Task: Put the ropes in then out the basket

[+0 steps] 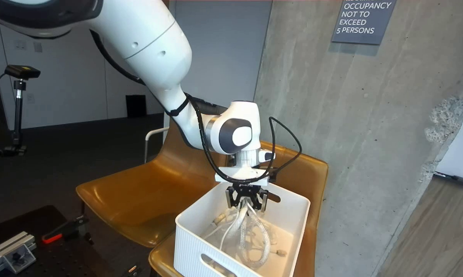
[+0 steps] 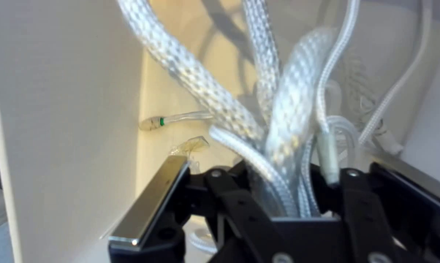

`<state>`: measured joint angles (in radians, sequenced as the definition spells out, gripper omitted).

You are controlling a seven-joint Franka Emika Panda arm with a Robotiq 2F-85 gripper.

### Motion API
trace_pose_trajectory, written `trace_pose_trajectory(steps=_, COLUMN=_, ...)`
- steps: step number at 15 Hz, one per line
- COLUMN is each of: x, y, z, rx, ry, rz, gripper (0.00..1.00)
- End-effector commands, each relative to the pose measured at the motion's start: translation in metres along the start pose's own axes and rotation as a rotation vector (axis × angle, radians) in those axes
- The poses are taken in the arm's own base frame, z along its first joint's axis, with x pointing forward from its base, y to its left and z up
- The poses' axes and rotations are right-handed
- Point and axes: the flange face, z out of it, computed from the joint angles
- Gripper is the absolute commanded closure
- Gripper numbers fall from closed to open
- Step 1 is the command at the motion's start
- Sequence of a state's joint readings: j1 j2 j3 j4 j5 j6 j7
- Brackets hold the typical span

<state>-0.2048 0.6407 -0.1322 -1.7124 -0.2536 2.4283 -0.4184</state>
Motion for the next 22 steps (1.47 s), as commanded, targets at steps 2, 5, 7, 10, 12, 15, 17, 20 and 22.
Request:
trace_pose_trajectory(steps=2, x=0.008, y=-0.001, z=-0.123, rx=-0.039, ry=0.033, rz=0.020, gripper=0.98)
trace_pose_trajectory(steps=5, x=0.024, y=-0.019, z=-0.204, rx=-0.041, ry=0.076, rz=0.014, gripper=0.98)
trace_pose_trajectory(steps=7, x=0.036, y=-0.040, z=-0.256, rx=-0.037, ry=0.114, rz=-0.011, gripper=0.98)
trace_pose_trajectory(steps=10, x=0.058, y=-0.086, z=-0.329, rx=-0.027, ry=0.176, rz=-0.072, gripper=0.98)
trace_pose_trajectory(steps=12, x=0.073, y=-0.124, z=-0.373, rx=-0.007, ry=0.211, rz=-0.118, gripper=0.98)
trace_pose_trajectory(steps=15, x=0.092, y=-0.196, z=-0.424, rx=0.029, ry=0.243, rz=-0.195, gripper=0.98)
trace_pose_trajectory(steps=17, x=0.102, y=-0.246, z=-0.442, rx=0.059, ry=0.241, rz=-0.237, gripper=0.98)
trace_pose_trajectory(steps=20, x=0.109, y=-0.285, z=-0.443, rx=0.109, ry=0.219, rz=-0.279, gripper=0.98)
trace_pose_trajectory(steps=22, x=0.114, y=-0.311, z=-0.434, rx=0.156, ry=0.202, rz=-0.304, gripper=0.98)
